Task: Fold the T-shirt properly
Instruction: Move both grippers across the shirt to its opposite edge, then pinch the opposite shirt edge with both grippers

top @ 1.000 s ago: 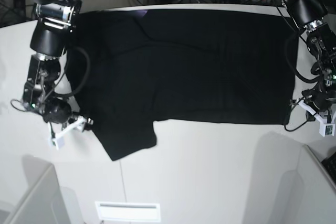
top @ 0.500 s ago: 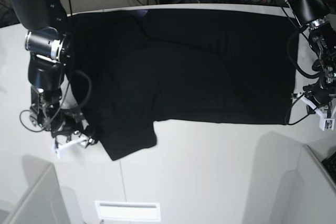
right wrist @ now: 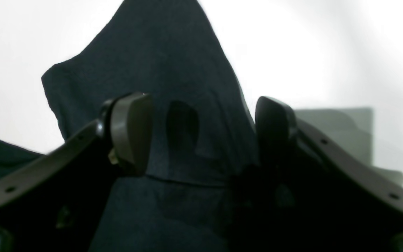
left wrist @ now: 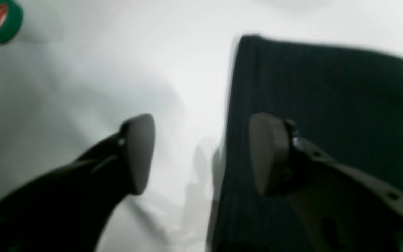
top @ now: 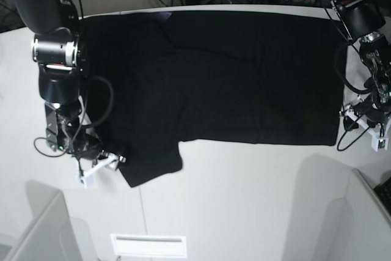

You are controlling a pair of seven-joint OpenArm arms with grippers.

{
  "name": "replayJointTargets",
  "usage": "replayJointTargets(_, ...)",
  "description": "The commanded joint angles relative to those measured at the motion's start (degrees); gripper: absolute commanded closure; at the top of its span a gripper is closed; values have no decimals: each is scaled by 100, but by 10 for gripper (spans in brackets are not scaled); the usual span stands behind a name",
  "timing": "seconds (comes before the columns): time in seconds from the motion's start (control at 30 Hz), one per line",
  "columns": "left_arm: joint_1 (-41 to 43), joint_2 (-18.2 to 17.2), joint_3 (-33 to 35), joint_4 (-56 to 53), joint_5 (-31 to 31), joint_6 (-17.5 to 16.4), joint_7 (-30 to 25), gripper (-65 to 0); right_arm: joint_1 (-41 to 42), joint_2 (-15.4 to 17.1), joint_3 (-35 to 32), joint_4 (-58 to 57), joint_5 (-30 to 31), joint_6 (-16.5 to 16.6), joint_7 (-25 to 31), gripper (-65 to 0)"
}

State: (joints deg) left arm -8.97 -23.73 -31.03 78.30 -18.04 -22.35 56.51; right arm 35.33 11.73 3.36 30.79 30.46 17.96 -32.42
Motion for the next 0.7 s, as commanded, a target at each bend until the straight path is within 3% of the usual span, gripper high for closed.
replayJointTargets(0.0, -206, -129, -31, -90, -20, 33, -56, -462, 58, 27, -32, 12, -96, -50, -234, -381)
replayJointTargets(0.13, -505, -129, -5, -397, -20, 33, -56, -530, 49, 27, -50, -15, -96, -50, -234, -198)
replayJointTargets(0.23, -760, -129, 30, -591, -20, 33, -56, -573, 32, 19, -15, -15, -96, -68, -234, -18)
replayJointTargets(0.43, -1340, -129, 30, -1523, -20, 24, -99, -576, 23, 19, -15, -15, -96, -86, -252, 0)
replayJointTargets(0.57, -1630, -137, 109, -2217, 33, 24, -653, -574, 23, 19, -15, -15, -96, -86, -270, 0)
replayJointTargets(0.67, -1868, -313, 558, -2841, -29, 24, -794, -576, 14, 27, -15, -15, -96, -86, -270, 0)
